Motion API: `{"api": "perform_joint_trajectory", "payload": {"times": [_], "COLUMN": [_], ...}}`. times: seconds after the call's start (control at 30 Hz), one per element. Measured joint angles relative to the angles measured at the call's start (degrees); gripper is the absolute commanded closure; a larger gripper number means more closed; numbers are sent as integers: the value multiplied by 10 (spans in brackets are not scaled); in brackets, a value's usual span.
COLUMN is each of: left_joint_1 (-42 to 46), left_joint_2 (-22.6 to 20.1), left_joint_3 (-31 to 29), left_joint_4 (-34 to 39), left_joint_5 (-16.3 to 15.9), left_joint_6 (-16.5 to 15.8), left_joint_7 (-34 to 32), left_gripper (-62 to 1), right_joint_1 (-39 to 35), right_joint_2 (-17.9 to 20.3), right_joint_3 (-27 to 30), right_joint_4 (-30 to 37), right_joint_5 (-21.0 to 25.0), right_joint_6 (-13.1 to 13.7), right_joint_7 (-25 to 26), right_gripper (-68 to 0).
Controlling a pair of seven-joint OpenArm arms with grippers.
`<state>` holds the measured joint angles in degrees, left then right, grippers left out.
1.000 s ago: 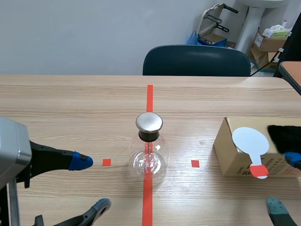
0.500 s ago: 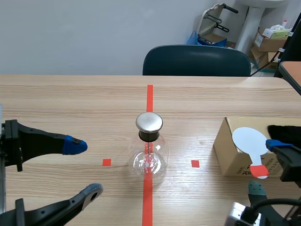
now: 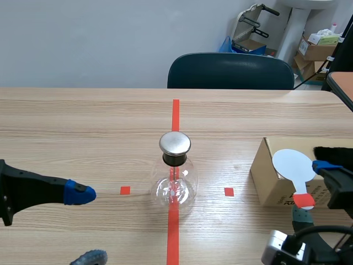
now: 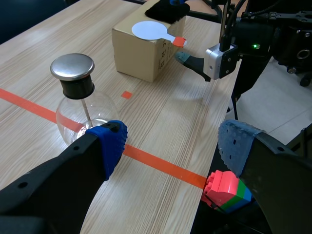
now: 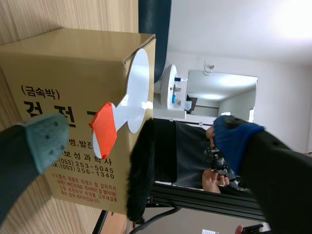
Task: Do the electroscope experiment
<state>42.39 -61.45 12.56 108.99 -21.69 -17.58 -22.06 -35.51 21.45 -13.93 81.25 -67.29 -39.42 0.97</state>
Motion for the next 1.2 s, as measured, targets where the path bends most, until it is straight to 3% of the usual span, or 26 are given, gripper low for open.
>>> {"api": "perform_joint_trajectory", "payload": {"times": [0.1, 0.3, 0.5, 1.2], "left_joint_1": [0, 0, 0, 0], "left_joint_2": [0, 1, 2, 2], "left_joint_3": [0, 0, 0, 0], "left_joint_4": [0, 0, 0, 0], "left_joint_5": [0, 2, 2, 4], "left_joint_6": [0, 0, 0, 0], "left_joint_7": [-1, -1, -1, 23], "left_gripper": [-417, -417, -417, -417], "right_joint_1": [7, 12, 12, 12], "right_joint_2": [0, 0, 0, 0], "right_joint_3": [0, 0, 0, 0], "right_joint_4": [0, 0, 0, 0], "right_joint_5": [0, 0, 0, 0], "right_joint_6": [0, 0, 0, 8], "right_joint_7": [0, 0, 0, 0], "right_gripper": [-352, -210, -15, -13]}}
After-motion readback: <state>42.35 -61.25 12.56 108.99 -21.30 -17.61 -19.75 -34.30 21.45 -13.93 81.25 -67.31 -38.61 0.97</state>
